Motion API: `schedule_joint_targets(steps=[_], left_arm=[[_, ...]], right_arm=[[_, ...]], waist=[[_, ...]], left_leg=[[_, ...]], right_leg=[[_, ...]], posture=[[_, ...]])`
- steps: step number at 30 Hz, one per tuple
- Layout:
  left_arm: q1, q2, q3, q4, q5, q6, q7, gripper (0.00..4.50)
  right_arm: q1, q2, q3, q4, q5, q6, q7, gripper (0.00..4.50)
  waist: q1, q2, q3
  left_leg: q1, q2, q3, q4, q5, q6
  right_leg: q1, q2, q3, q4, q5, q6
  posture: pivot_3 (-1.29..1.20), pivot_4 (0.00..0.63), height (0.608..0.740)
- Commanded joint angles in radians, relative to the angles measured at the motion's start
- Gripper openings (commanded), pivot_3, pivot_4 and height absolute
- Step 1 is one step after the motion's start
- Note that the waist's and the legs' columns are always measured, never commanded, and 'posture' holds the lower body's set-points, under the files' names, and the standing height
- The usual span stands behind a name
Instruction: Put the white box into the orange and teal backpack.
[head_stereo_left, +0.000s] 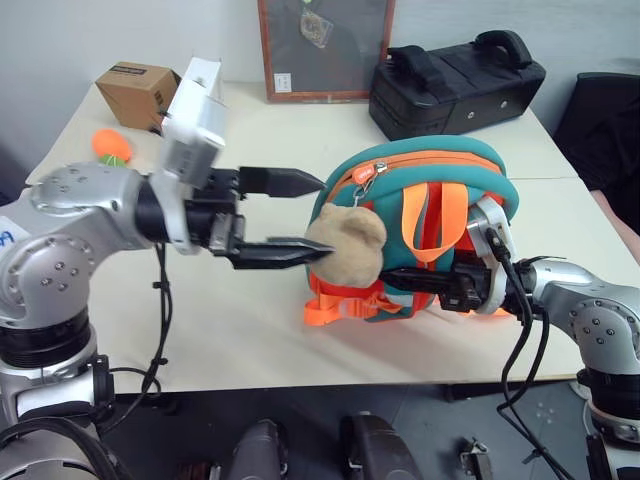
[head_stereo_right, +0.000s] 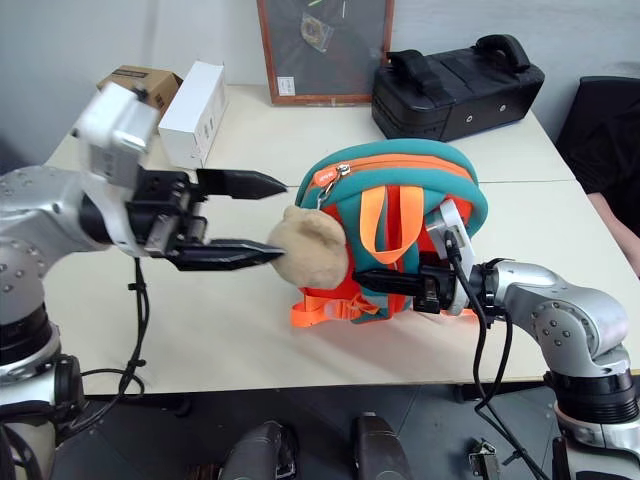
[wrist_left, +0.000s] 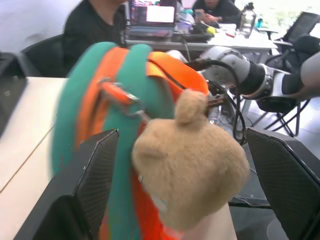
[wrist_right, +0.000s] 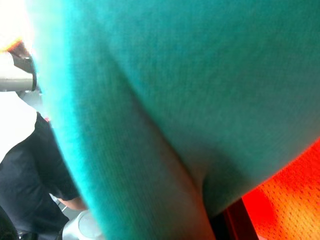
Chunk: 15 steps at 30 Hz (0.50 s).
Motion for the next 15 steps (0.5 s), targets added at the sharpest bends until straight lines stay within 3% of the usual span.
schedule_joint_targets(steps=[1, 7, 15], left_arm=[[0.020, 0.010, -0.102, -0.009, 0.112, -0.073, 0.032, 4.20], [0.003, -0.053, -0.172, 0.069, 0.141, -0.118, 0.021, 4.20], [-0.006, -0.059, -0.172, 0.125, 0.147, -0.143, -0.015, 1.87]], right_arm=[[-0.019, 0.005, -0.017, -0.012, 0.029, 0.006, 0.002, 0.00], [-0.054, 0.011, -0.014, 0.009, 0.032, 0.022, -0.009, 0.00], [-0.028, 0.009, -0.037, -0.008, 0.049, 0.036, -0.017, 0.00]], waist=[[0.001, 0.000, 0.000], [0.003, 0.000, 0.000], [0.003, 0.000, 0.000]], left_leg=[[0.001, 0.000, 0.000, 0.000, 0.000, 0.000], [0.000, 0.000, 0.001, 0.000, 0.000, 0.000], [0.000, 0.000, 0.000, 0.000, 0.000, 0.000]], right_leg=[[0.000, 0.000, 0.000, 0.000, 0.000, 0.000], [0.000, 0.000, 0.001, -0.001, 0.000, 0.000], [0.000, 0.000, 0.000, -0.001, 0.000, 0.000]], posture=[[0.00, 0.150, 0.740], [0.00, 0.150, 0.740], [0.00, 0.150, 0.740]])
